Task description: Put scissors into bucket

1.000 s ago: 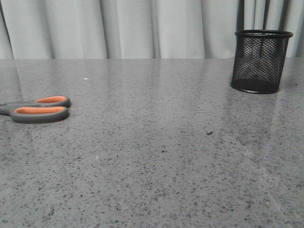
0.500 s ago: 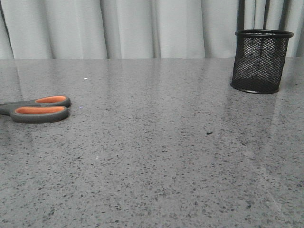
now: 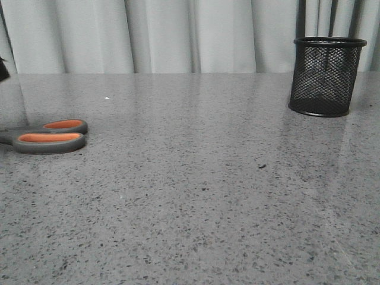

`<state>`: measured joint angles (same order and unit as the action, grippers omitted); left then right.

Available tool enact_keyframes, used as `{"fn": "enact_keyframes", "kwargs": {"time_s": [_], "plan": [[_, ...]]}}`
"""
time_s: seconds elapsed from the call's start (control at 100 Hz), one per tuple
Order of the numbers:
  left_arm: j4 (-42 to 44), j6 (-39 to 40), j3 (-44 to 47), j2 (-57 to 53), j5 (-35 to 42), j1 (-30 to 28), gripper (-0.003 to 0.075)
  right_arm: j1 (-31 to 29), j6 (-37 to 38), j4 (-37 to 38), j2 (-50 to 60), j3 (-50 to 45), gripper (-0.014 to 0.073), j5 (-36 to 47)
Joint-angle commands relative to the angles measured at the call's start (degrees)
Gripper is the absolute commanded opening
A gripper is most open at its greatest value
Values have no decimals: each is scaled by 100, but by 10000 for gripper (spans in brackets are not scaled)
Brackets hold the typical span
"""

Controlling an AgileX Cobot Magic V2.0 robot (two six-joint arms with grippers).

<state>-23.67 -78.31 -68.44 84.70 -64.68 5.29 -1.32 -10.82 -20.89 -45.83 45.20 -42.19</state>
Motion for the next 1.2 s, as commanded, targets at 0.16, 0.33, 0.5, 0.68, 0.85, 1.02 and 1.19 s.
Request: {"fn": "enact_keyframes", "kwargs": {"time_s": [0.16,0.33,0.5,0.68,0.85,1.02,1.19], "plan": [[472,-187,-426,283,176,324,417,-2,-109,-28,-50,205,412,284],[718,-222,-523,466,165,383,417,-2,-109,-28,-61,205,412,284],[718,-486,-523,600,156,383,417,-2,-109,-28,-61,205,412,284],[718,-495,-523,815,23,383,417,-2,-109,-28,-61,205,412,284],[718,-529,-523,911,36,383,417,-2,-109,-28,-61,205,412,281],[631,-632,-523,966,69,383,417,-2,-109,-28,-61,205,412,281],[569,-632,-523,1098,-75,383,400,-2,-109,-28,-61,205,412,271]]}}
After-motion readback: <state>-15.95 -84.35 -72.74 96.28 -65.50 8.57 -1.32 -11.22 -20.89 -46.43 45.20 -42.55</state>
